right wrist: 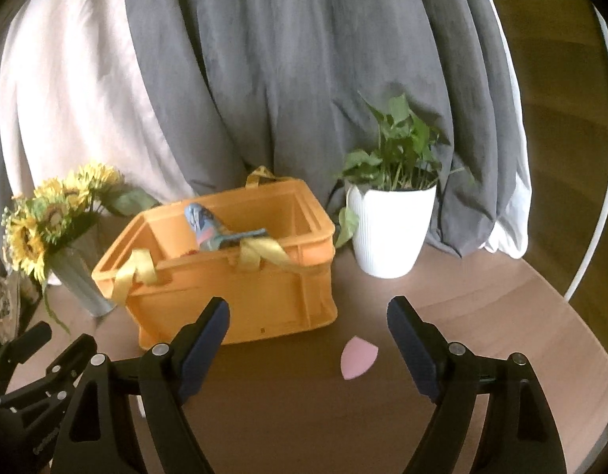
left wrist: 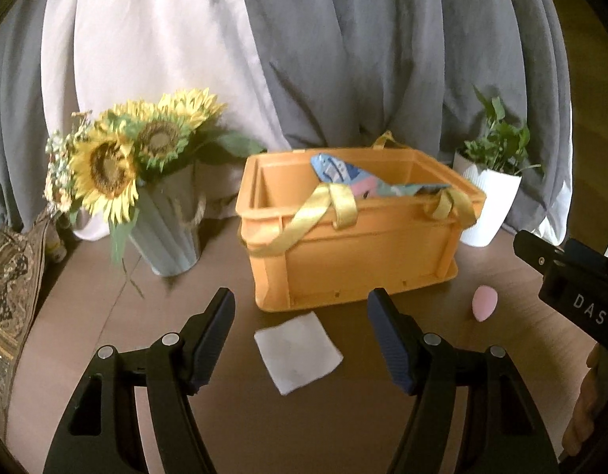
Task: Organize soft objects
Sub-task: 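Withdraw both tools from the crate toward the white tissue and pink sponge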
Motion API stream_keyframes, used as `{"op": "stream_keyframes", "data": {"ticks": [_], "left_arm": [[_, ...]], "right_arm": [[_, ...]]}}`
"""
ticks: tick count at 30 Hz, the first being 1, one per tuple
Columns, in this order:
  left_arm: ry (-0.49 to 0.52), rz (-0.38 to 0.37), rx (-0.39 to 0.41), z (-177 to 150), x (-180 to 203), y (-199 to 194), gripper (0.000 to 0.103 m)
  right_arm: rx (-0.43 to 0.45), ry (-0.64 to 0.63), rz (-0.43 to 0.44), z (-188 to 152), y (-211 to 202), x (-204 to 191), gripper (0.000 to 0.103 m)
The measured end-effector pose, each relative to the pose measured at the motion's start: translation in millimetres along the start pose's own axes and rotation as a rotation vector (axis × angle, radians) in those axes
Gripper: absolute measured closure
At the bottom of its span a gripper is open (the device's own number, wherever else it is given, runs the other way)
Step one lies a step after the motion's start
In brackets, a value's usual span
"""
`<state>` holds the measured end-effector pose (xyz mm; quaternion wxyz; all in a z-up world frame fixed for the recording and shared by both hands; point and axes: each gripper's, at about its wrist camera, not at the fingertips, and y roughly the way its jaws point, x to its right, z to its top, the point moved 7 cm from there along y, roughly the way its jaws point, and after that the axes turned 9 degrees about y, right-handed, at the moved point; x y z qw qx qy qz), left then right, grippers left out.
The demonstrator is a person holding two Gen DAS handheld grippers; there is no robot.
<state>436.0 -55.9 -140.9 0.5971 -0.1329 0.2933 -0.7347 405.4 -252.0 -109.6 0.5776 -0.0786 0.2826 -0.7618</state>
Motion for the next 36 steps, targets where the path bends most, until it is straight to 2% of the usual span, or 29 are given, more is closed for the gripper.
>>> {"op": "stream_keyframes", "data": {"ticks": [17, 27, 36], "left_arm": [[-0.002, 0.027, -0.124, -37, 12, 48, 0.034], [-0.052, 0.027, -0.223, -53, 8, 88, 0.034], [-0.068, 0.021, -0.281, -59, 8, 118, 0.034]], "right_arm": [[-0.107, 0.045, -0.084, -41, 46, 32, 0.02], [-0.163, 0.085, -0.127, -55, 80, 43, 0.02], [-0.203, 0.131, -0.158, -61, 111, 51, 0.02]]}}
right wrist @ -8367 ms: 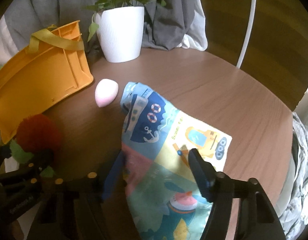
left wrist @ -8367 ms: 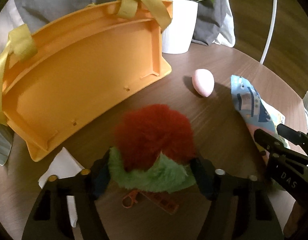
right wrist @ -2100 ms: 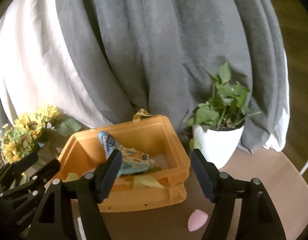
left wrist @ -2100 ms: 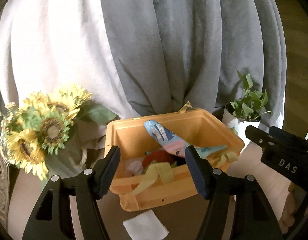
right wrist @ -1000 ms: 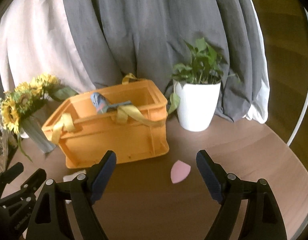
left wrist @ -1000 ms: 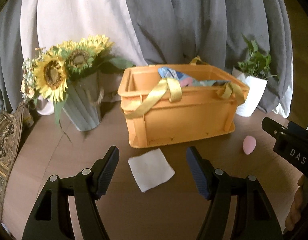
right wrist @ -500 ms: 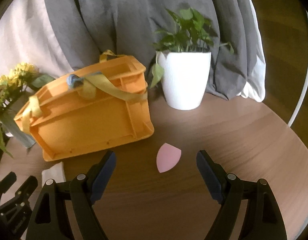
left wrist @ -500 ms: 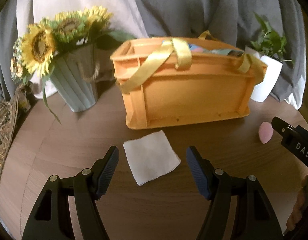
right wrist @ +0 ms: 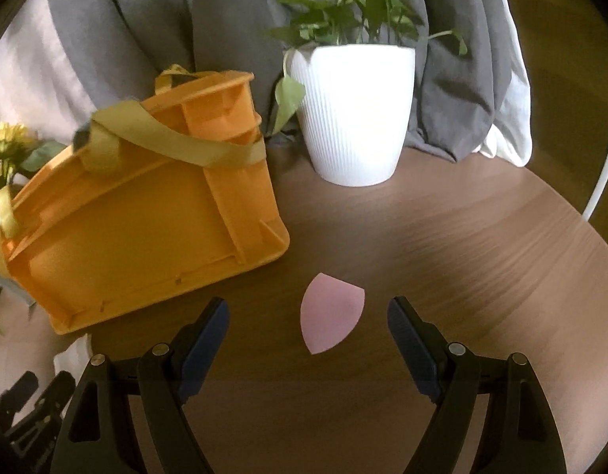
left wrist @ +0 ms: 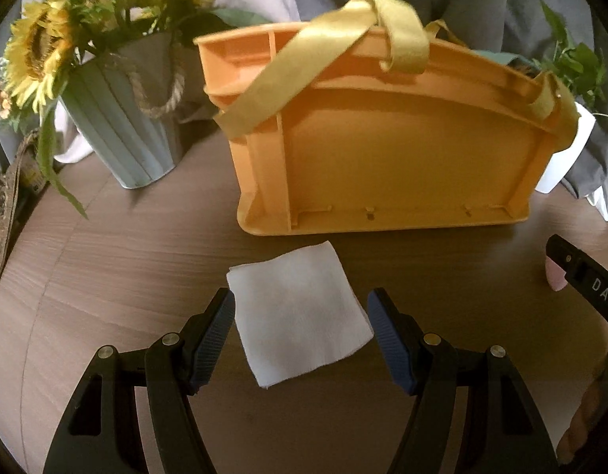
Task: Organize soft objects
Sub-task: 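Withdraw both tools from the crate toward the white tissue and pink sponge, then grasp the white tissue with the left tool while the right tool grasps the pink sponge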
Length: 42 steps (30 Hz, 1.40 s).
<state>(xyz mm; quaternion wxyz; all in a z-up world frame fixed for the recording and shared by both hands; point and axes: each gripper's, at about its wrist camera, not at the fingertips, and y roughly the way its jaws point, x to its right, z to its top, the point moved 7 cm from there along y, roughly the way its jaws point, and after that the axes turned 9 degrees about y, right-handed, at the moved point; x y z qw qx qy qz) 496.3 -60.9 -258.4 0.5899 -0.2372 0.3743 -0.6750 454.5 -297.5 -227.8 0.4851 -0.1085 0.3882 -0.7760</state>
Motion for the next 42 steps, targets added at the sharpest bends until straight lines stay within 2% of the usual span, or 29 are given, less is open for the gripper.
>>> {"op": "stream_keyframes", "data": {"ticks": [13, 17, 20, 24, 31, 33, 42], "left_arm": [[-0.009, -0.016, -0.079, -3, -1, 32, 0.035], [-0.002, -0.02, -0.075, -1, 0, 35, 0.037], [0.0, -0.023, -0.065, -1, 4, 35, 0.045], [0.014, -0.027, -0.052, -2, 7, 34, 0.063], [0.025, -0.035, -0.052, -4, 13, 25, 0.087], [0.029, -0.046, -0.053, -3, 14, 24, 0.09], [0.025, -0.087, -0.029, -5, 22, 4, 0.092]], "right_arm": [[-0.049, 0.008, -0.029, -6, 25, 0, 0.02], [-0.064, 0.02, -0.035, -5, 30, 1, 0.021], [-0.068, 0.022, -0.036, -5, 32, 1, 0.025], [-0.077, 0.021, -0.038, -6, 35, 1, 0.032], [-0.077, 0.027, -0.052, -4, 40, 5, 0.055], [-0.07, 0.023, -0.063, -3, 40, 6, 0.064], [-0.073, 0.008, -0.016, -4, 29, 3, 0.065]]}}
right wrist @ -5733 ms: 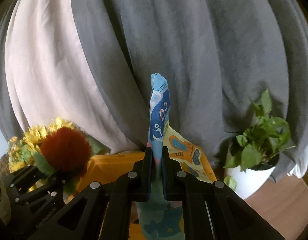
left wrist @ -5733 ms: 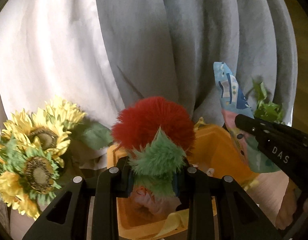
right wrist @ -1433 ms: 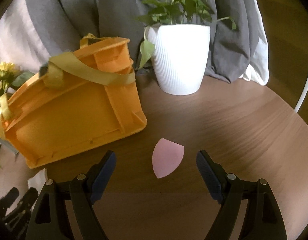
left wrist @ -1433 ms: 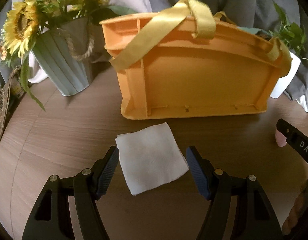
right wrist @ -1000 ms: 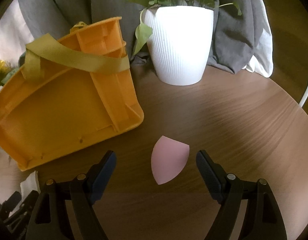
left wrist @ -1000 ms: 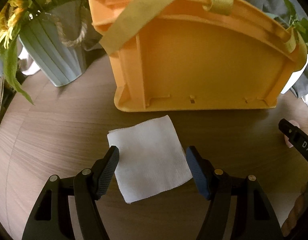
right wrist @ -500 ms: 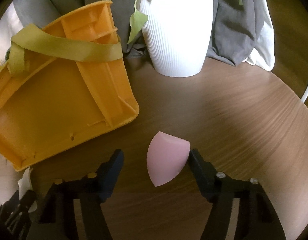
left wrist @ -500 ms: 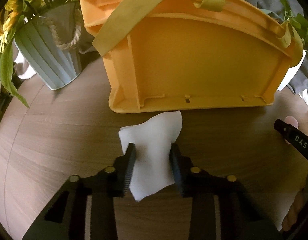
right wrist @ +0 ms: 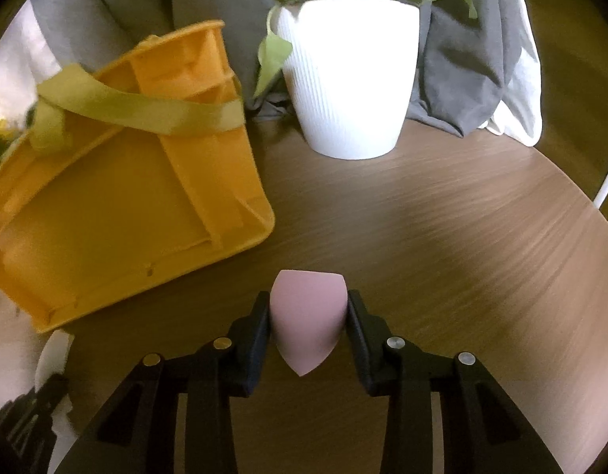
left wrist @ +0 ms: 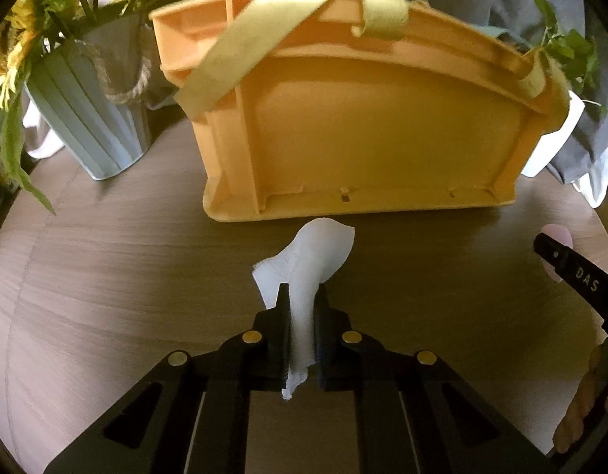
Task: Organize soft objects
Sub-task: 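Grasp the white tissue with the left tool while the right tool grasps the pink sponge, then lift and carry the white tissue and pink sponge over the orange crate with both tools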
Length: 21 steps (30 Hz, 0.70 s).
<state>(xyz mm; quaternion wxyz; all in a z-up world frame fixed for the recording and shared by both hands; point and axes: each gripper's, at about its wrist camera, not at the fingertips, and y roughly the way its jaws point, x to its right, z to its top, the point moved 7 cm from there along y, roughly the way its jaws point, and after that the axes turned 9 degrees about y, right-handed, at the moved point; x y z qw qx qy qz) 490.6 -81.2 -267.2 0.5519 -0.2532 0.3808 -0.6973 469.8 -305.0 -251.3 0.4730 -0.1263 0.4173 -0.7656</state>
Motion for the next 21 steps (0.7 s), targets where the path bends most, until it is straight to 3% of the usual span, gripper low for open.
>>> {"op": "stream_keyframes", "data": {"ticks": [21], "left_arm": [[0.041, -0.042, 0.178, 18, -1, -89, 0.093]], "right_arm": [[0.077, -0.028, 0.117, 2, -93, -12, 0.065]]}}
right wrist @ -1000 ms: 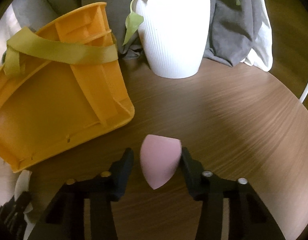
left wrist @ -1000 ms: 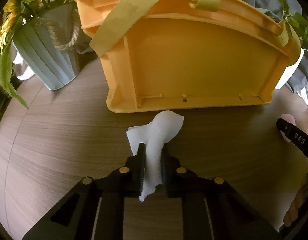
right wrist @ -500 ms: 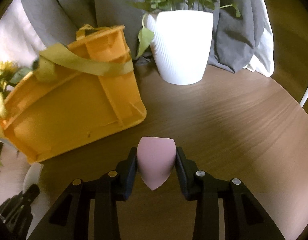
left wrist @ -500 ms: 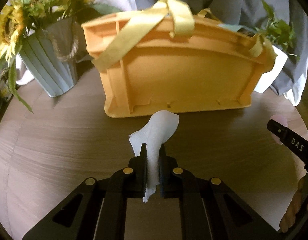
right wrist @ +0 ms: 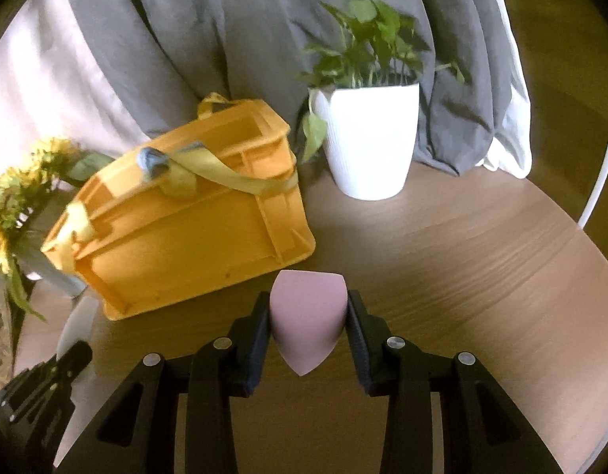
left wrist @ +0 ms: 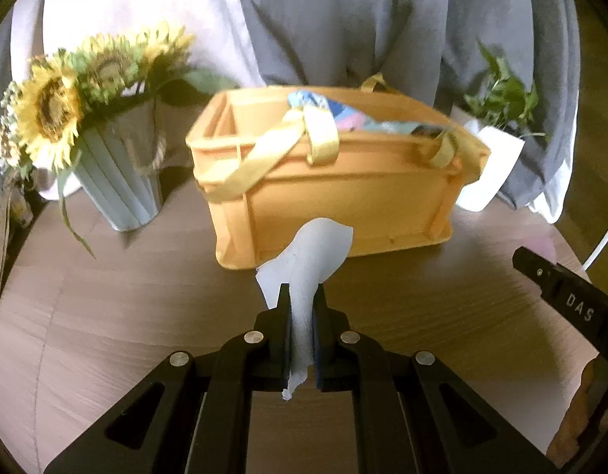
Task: Organize soft objects
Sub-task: 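Lift and carry the white tissue and pink sponge over the orange crate with both tools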
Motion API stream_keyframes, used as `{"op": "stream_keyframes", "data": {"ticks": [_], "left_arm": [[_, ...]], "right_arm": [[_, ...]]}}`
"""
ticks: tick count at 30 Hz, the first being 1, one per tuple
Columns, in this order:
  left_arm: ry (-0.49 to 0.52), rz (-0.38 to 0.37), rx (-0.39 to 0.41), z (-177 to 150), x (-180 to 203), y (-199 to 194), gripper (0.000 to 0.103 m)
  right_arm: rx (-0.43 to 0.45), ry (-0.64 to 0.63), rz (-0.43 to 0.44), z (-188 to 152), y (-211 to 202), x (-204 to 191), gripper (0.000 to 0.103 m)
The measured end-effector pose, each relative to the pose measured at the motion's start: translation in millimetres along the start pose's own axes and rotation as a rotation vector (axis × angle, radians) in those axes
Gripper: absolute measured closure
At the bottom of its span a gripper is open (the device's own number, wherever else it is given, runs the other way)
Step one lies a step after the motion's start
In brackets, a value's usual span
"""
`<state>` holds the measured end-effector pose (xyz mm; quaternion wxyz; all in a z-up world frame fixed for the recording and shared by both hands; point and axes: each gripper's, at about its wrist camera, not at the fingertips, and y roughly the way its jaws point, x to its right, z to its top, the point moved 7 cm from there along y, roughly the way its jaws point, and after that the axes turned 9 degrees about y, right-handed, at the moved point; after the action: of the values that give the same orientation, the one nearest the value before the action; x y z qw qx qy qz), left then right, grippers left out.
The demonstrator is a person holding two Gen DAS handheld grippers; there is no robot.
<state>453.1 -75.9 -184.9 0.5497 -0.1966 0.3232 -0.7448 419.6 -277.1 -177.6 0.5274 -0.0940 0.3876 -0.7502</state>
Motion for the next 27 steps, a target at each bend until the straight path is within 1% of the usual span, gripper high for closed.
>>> {"op": "stream_keyframes", "data": {"ticks": [10, 16, 27], "left_arm": [[0.008, -0.002, 0.105, 21, -4, -47, 0.093], [0.006, -0.006, 0.15, 32, -4, -67, 0.093], [0.013, -0.001, 0.234, 57, -8, -93, 0.093]], "right_arm": [[0.056, -0.016, 0.052, 7, -43, -12, 0.065], [0.097, -0.022, 0.084, 15, -65, -20, 0.065], [0.156, -0.028, 0.152, 33, -92, -37, 0.065]]}}
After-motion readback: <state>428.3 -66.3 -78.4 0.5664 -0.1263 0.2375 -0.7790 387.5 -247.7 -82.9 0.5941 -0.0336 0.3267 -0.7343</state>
